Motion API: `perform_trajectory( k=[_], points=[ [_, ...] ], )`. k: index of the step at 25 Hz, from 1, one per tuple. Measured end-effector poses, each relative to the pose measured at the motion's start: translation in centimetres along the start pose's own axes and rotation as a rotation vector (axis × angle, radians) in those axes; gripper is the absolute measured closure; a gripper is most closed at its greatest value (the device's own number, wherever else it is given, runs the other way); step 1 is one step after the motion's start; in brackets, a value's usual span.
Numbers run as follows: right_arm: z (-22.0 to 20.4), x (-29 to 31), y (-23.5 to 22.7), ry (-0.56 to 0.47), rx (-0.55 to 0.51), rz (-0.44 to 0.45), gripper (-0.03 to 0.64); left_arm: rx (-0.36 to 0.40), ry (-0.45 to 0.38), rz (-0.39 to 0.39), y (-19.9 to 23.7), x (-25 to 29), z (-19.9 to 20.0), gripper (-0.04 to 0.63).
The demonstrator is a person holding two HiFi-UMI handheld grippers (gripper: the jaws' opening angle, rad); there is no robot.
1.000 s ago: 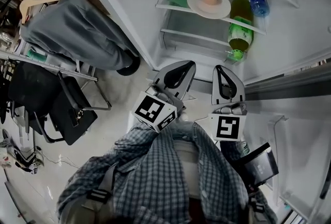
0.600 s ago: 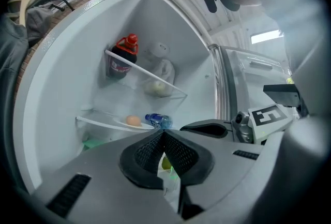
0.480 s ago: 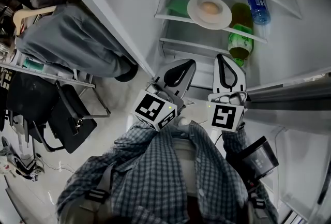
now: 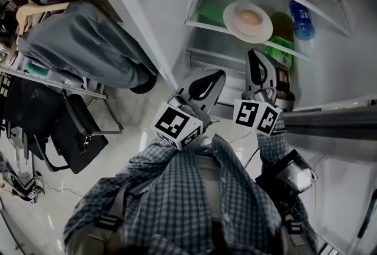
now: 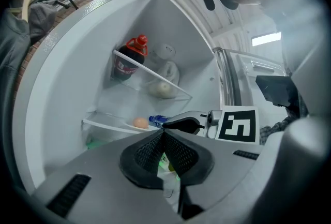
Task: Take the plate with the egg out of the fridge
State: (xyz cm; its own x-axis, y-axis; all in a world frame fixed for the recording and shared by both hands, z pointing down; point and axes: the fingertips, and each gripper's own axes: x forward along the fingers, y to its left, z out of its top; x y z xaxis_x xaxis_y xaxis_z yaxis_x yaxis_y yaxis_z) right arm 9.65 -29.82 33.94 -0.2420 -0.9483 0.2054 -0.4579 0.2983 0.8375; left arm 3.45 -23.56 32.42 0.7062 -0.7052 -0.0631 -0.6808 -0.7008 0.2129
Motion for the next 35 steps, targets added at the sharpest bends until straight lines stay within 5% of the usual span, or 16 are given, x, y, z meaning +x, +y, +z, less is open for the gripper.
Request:
perform_trajectory(
  k=[11,35],
  points=[
    [-1.3,3.6,0.8,0.103,-0.271,0.013,0.541,-0.013,-0.007,-0.002,0.6,-0.2,0.0,0.589],
    [-1.5,4.3,0.5,0.131,-0.374,-0.016,0.595,-0.065,-0.011,-0.005,0.7,-0.2,-0.2,0.589]
  ],
)
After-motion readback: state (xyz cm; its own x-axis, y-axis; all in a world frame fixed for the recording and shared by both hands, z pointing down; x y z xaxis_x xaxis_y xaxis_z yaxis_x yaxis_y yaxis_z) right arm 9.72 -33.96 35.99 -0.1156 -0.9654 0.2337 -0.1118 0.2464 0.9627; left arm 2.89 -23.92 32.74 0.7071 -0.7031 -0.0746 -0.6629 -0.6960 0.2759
